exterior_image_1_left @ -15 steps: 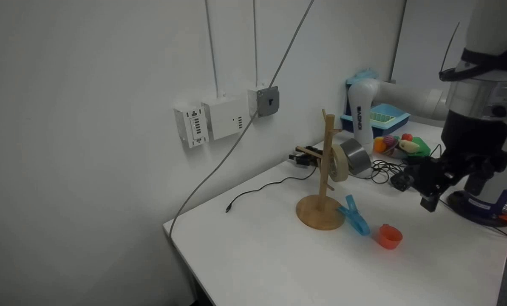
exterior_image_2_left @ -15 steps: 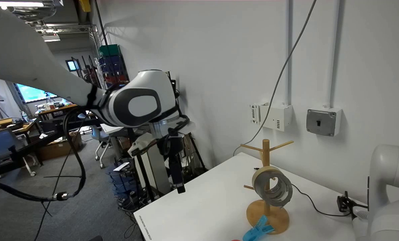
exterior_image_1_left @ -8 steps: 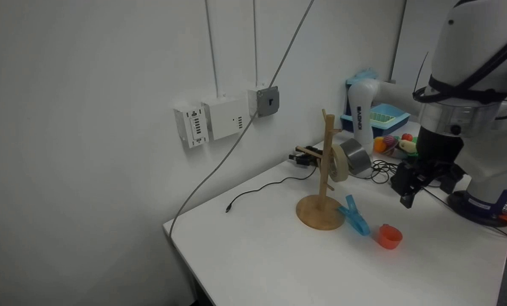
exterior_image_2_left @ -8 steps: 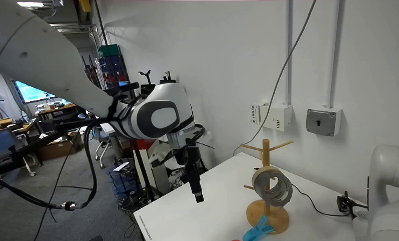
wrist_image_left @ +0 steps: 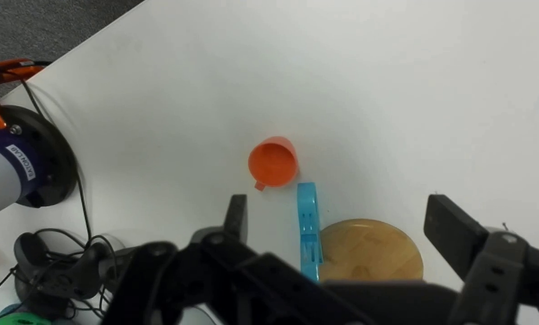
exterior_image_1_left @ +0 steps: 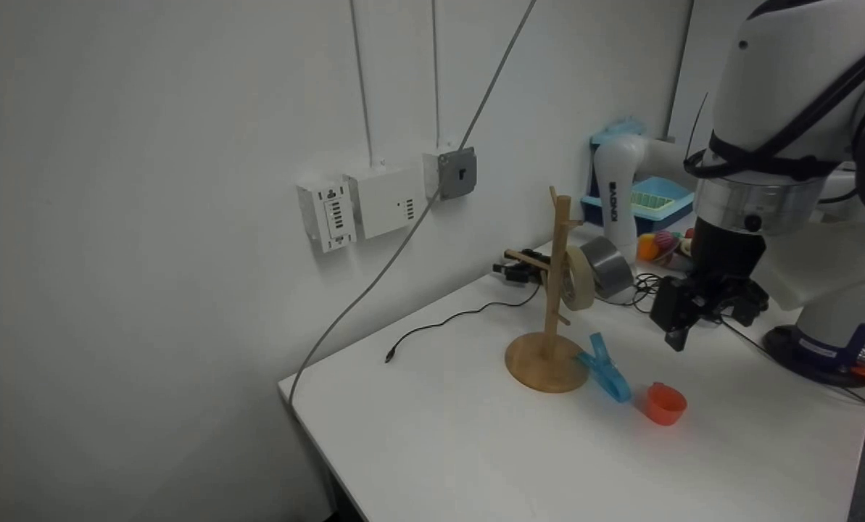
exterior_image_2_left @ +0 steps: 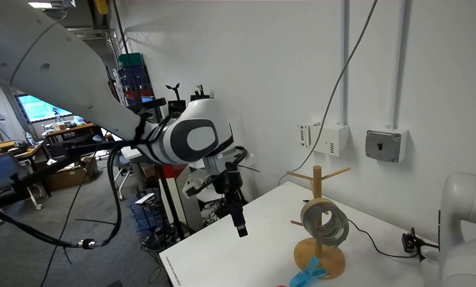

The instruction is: Hang the blue peg on the wooden stand

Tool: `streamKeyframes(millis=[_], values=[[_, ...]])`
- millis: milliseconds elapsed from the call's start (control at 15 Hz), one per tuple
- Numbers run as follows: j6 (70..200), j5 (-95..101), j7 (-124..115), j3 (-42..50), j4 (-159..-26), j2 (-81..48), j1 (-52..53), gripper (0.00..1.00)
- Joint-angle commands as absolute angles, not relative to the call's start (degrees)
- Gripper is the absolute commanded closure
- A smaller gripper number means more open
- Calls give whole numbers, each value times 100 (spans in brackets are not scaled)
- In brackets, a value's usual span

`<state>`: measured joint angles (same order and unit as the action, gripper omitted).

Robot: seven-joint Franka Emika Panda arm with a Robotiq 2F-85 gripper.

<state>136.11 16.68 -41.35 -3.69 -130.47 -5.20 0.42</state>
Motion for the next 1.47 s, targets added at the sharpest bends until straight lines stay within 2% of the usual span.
streamKeyframes(millis=[0,467,1400], values=[[13602,1644,-4113,-234,-13041,-516,174,0],[13872,1478,-4143,-174,-12957,-838,142,0],[15563,1513,-3966,616,-12520,-2189,314,0]])
